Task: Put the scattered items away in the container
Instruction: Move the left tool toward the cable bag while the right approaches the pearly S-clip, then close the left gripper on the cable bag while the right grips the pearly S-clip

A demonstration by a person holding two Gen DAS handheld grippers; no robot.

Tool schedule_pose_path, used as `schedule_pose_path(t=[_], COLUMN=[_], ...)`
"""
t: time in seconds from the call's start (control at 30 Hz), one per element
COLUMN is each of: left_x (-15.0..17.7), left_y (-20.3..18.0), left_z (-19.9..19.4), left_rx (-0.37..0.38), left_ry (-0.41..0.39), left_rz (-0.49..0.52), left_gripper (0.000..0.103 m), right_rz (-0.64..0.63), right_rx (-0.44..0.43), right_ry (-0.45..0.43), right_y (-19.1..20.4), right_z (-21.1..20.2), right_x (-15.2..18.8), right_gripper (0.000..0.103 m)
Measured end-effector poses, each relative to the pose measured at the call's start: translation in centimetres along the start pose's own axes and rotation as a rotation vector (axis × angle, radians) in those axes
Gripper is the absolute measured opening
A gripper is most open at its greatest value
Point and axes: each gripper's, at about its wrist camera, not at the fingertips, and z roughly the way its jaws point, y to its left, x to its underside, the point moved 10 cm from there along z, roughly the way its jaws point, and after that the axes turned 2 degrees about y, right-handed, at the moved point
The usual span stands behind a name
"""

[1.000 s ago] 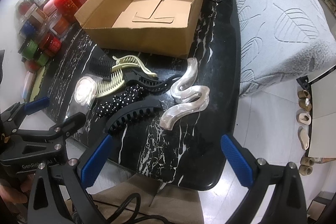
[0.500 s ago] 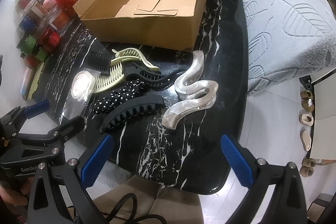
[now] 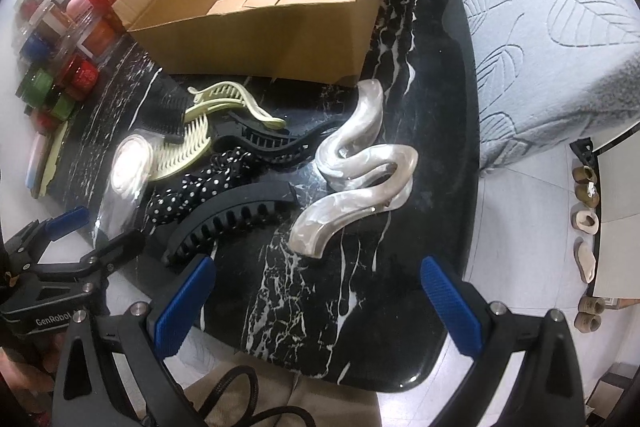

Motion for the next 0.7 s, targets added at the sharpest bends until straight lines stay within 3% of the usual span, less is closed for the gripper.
schedule_pose_path(t=[0.33, 0.7], left_x=[-1.8, -3.3], left_y=[1.3, 2.5], left_z=[2.7, 3.6], left_rx=[-0.035, -0.049], left_ry=[-0.008, -0.029], left_rz=[0.058, 0.045], left_gripper=[0.103, 0.103], right_rz=[0.035, 0.082], right_rx=[0.013, 0.027], right_ry=[-0.013, 0.002], right_y=[-1.1, -2.1], right_z=[1.9, 3.2], right_x=[-1.2, -2.8], right_gripper=[0.103, 0.103])
